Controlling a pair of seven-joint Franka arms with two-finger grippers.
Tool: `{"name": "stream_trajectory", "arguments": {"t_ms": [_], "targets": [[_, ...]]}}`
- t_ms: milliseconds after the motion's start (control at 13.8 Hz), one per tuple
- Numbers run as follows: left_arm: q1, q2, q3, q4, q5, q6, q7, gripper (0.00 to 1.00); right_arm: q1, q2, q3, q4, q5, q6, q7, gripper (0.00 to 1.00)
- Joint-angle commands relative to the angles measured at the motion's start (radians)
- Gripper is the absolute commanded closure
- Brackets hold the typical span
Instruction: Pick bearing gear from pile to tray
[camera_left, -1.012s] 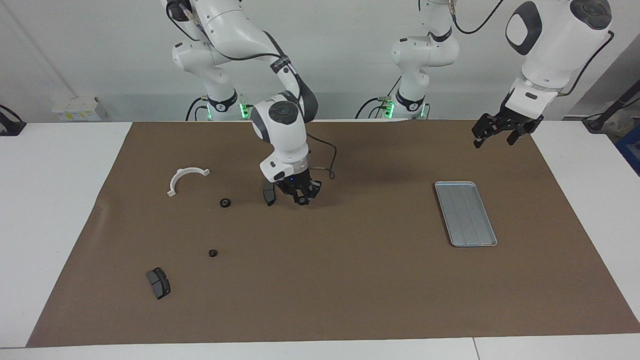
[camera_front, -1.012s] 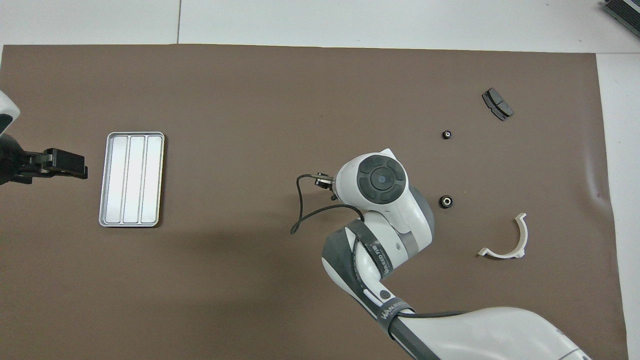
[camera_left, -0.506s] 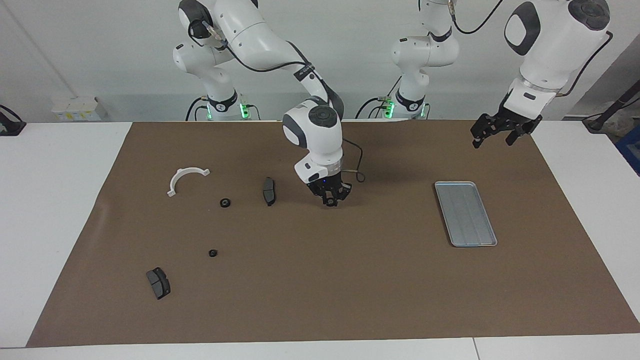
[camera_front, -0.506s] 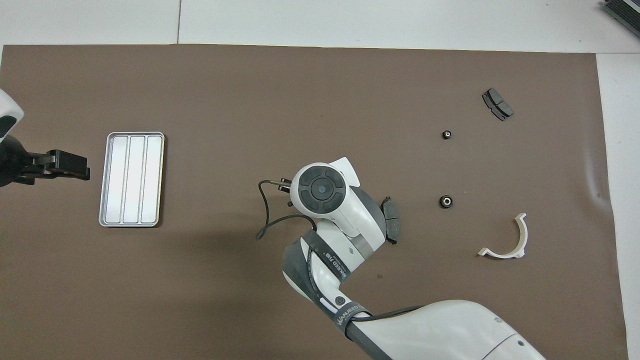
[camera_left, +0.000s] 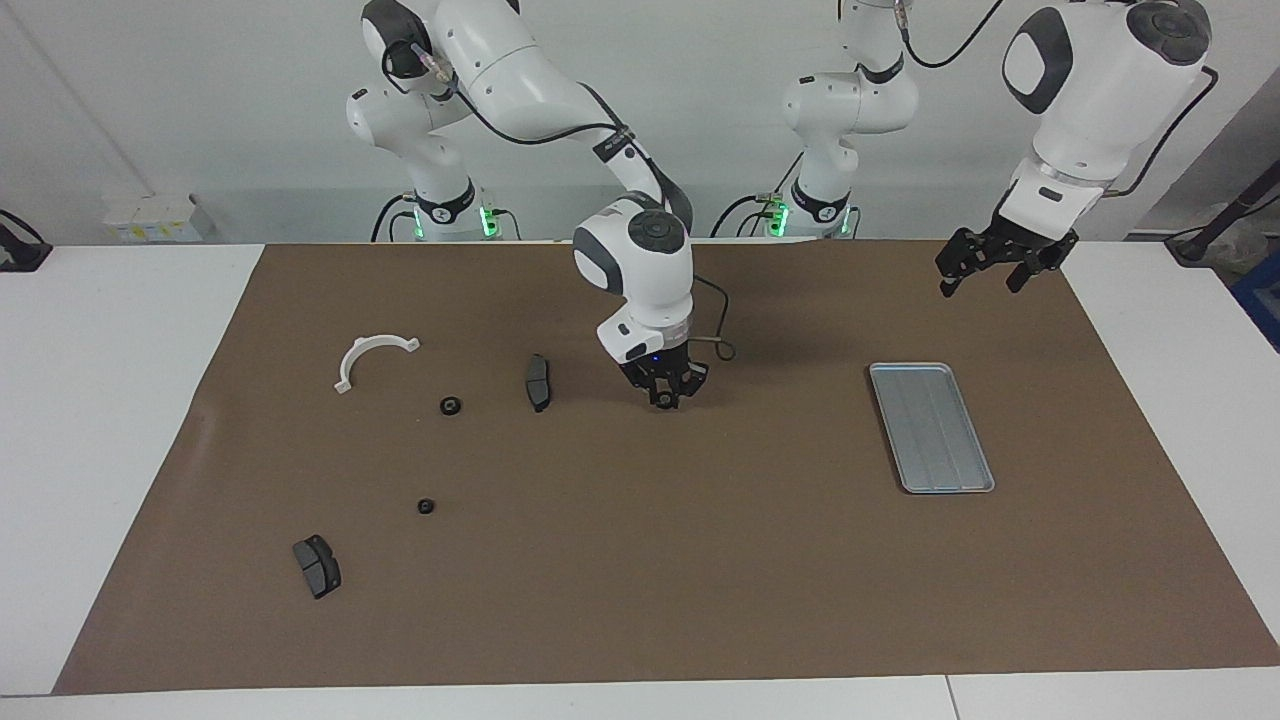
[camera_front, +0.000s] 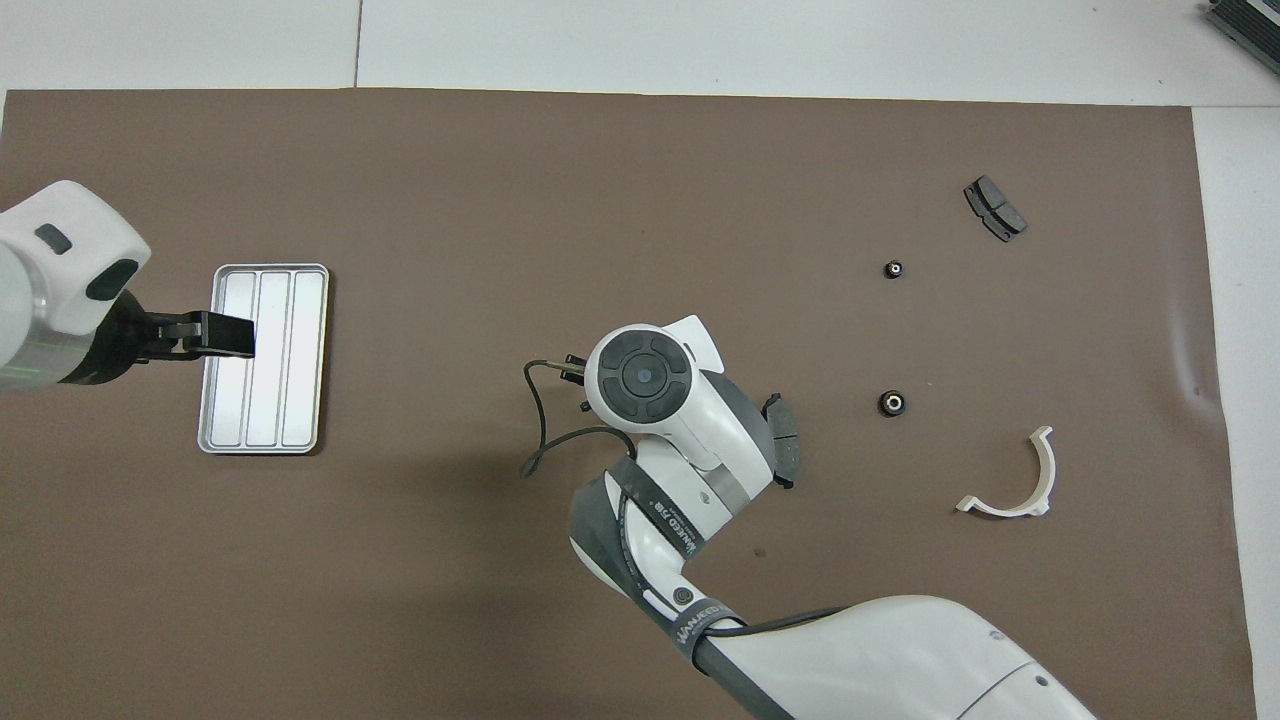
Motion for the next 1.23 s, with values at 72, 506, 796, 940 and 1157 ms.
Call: {"name": "stream_trajectory", "arguments": {"t_ms": [72, 506, 796, 940, 1157], "targets": [[-0.142, 0.034, 0.01, -0.043, -0.008, 0.139, -0.228, 0.0, -0.09, -0.103, 0.009, -0.094, -0.023, -0.024, -0.094, 0.06], [-0.314, 0.214, 0.011, -0.03, -0.008, 0.401, -0.45, 0.0, -0.258, -0.265, 0.01, -0.292, -0.009, -0.024, -0.369, 0.01], [-0.396, 0.387, 0.013, 0.063, -0.008, 0.515, -0.526, 0.0, -0.384, -0.331, 0.012, -0.393, -0.005, -0.023, -0.6, 0.01], [-0.417, 0.461, 0.011, 0.115, -0.007, 0.545, -0.582, 0.0, -0.424, -0.339, 0.012, -0.421, 0.023, -0.012, -0.663, 0.02], [-0.467, 0.507, 0.013, 0.11, -0.005, 0.572, -0.583, 0.0, -0.475, -0.356, 0.012, -0.484, 0.061, 0.034, -0.768, 0.06]]}}
